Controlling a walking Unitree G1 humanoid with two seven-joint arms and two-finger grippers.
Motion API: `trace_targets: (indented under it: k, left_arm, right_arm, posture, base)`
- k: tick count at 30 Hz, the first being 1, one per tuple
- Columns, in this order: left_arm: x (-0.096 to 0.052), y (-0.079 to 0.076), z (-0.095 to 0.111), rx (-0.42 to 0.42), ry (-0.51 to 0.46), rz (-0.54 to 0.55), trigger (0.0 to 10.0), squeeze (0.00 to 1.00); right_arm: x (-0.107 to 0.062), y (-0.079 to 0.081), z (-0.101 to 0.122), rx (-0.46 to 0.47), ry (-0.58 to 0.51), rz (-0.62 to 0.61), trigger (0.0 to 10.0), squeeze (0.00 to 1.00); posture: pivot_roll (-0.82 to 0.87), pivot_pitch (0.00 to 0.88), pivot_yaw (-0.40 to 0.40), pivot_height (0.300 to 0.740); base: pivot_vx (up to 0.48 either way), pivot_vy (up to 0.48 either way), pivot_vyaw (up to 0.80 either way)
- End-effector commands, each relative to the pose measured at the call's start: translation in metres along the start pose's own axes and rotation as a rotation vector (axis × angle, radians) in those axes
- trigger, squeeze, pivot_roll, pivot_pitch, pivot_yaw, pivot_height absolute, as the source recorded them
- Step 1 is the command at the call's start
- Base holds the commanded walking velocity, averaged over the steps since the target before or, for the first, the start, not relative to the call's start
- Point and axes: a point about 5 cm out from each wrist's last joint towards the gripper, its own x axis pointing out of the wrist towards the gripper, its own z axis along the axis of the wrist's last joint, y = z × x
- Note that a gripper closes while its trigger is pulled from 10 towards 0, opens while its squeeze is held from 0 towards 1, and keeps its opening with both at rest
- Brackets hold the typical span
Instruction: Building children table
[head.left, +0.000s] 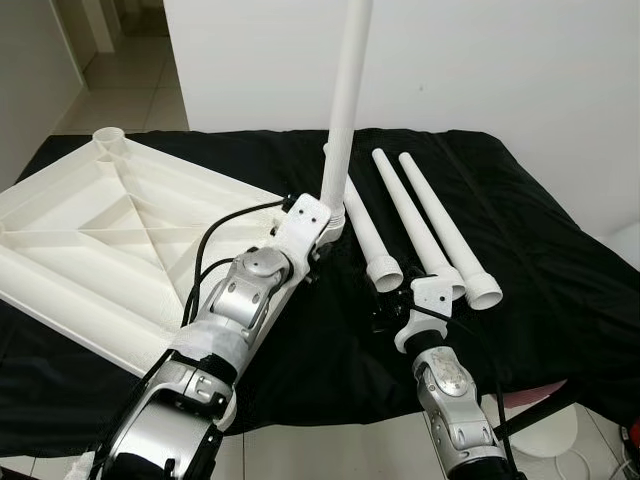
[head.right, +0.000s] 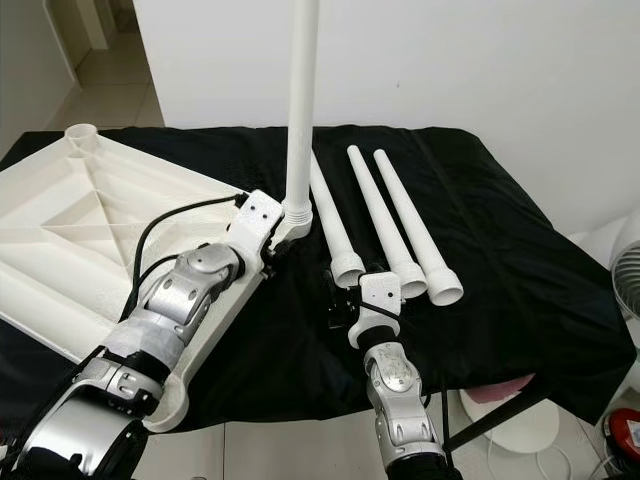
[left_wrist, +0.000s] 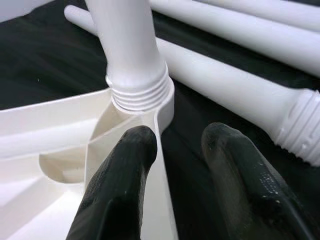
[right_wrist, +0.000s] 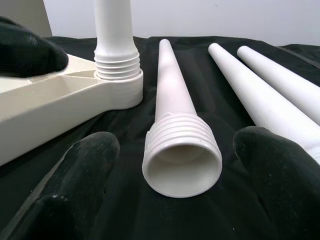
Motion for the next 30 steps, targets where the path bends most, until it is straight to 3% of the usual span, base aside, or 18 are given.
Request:
trace_targets:
  k: [1,2,6,12,13,14,15,16,18,19,20,21,22,27,28,29,30]
  left_arm:
    - [-0.009,0.006,0.008,-0.043,-0.086,-0.05,10.0,0.0]
    - [-0.009,0.006,0.008,-0.043,-0.086,-0.05,10.0,0.0]
    - [-0.034,0.025,0.014,-0.137,-0.245,-0.104,10.0,0.0]
    - [-0.043,0.034,0.009,-0.137,-0.291,-0.037,10.0,0.0]
    - [-0.046,0.036,0.006,-0.176,-0.296,-0.022,10.0,0.16]
    - [-0.046,0.036,0.006,-0.176,-0.296,-0.022,10.0,0.16]
    - [-0.049,0.039,0.003,-0.216,-0.311,-0.007,10.0,1.0]
    - [-0.051,0.042,0.001,-0.254,-0.311,-0.003,10.0,1.0]
    - [-0.051,0.042,0.001,-0.254,-0.311,-0.003,10.0,1.0]
    - [-0.055,0.043,-0.003,-0.225,-0.304,-0.002,10.0,1.0]
    - [-0.061,0.044,-0.006,-0.173,-0.296,-0.01,10.0,1.0]
    - [-0.065,0.045,-0.008,-0.134,-0.287,-0.018,10.0,1.0]
    - [-0.071,0.044,-0.012,-0.093,-0.264,-0.062,10.0,0.0]
    - [-0.088,0.043,-0.019,0.016,-0.229,-0.161,10.0,0.0]
    - [-0.092,0.045,-0.023,0.015,-0.209,-0.173,10.0,0.0]
    - [-0.096,0.05,-0.025,0.031,-0.195,-0.181,10.0,0.0]
    - [-0.096,0.05,-0.025,0.031,-0.195,-0.181,10.0,0.0]
  right_arm:
    - [-0.004,-0.002,0.0,-0.002,-0.004,-0.016,10.0,0.0]
    - [-0.004,-0.002,0.0,-0.002,-0.004,-0.016,10.0,0.0]
    - [-0.007,-0.005,0.004,0.008,-0.031,-0.039,10.0,0.0]
    - [-0.008,-0.008,0.009,0.015,-0.048,-0.045,10.0,0.0]
    - [-0.008,-0.009,0.011,0.019,-0.052,-0.046,10.0,0.0]
    - [-0.008,-0.009,0.011,0.019,-0.052,-0.046,10.0,0.0]
    - [-0.008,-0.01,0.013,0.016,-0.056,-0.047,10.0,0.0]
    - [-0.008,-0.011,0.014,0.014,-0.058,-0.046,10.0,0.09]
    - [-0.008,-0.011,0.014,0.014,-0.058,-0.046,10.0,0.09]
    - [-0.008,-0.011,0.015,0.02,-0.06,-0.042,10.0,0.89]
    - [-0.008,-0.011,0.017,0.035,-0.066,-0.025,10.0,1.0]
    - [-0.009,-0.011,0.018,0.046,-0.071,-0.013,10.0,1.0]
    - [-0.009,-0.011,0.019,0.045,-0.073,-0.007,10.0,1.0]
    - [-0.01,-0.016,0.022,0.014,-0.069,-0.015,10.0,1.0]
    - [-0.01,-0.018,0.022,0.008,-0.068,-0.019,10.0,0.22]
    - [-0.009,-0.02,0.021,0.007,-0.066,-0.02,10.0,0.0]
    - [-0.009,-0.02,0.021,0.007,-0.066,-0.02,10.0,0.0]
  posture:
    - [-0.01,0.071,0.009,0.74]
    - [-0.01,0.071,0.009,0.74]
    - [0.0,0.077,0.015,0.74]
    - [0.0,0.086,0.013,0.74]
    - [0.0,0.089,0.01,0.74]
    - [0.0,0.089,0.01,0.74]
    - [0.01,0.09,0.004,0.74]
    - [0.01,0.09,0.004,0.74]
    - [0.01,0.09,0.004,0.74]
    - [0.01,0.092,-0.004,0.74]
    - [0.01,0.095,-0.009,0.74]
    - [0.01,0.095,-0.01,0.74]
    - [0.0,0.095,-0.011,0.74]
    - [0.01,0.095,-0.015,0.74]
    - [0.01,0.095,-0.016,0.74]
    - [0.01,0.096,-0.016,0.74]
    - [0.01,0.096,-0.016,0.74]
  base:
    - [0.0,0.0,0.0]
    - [0.0,0.0,0.0]
    - [0.0,0.0,0.0]
    - [0.0,0.0,0.0]
    - [0.0,0.0,0.0]
    - [0.0,0.0,0.0]
    - [0.0,0.0,0.0]
    - [0.0,0.0,0.0]
    - [0.0,0.0,0.0]
    - [0.0,0.0,0.0]
    - [0.0,0.0,0.0]
    - [0.0,0.0,0.0]
    - [0.0,0.0,0.0]
    - [0.0,0.0,0.0]
    - [0.0,0.0,0.0]
    - [0.0,0.0,0.0]
    - [0.0,0.0,0.0]
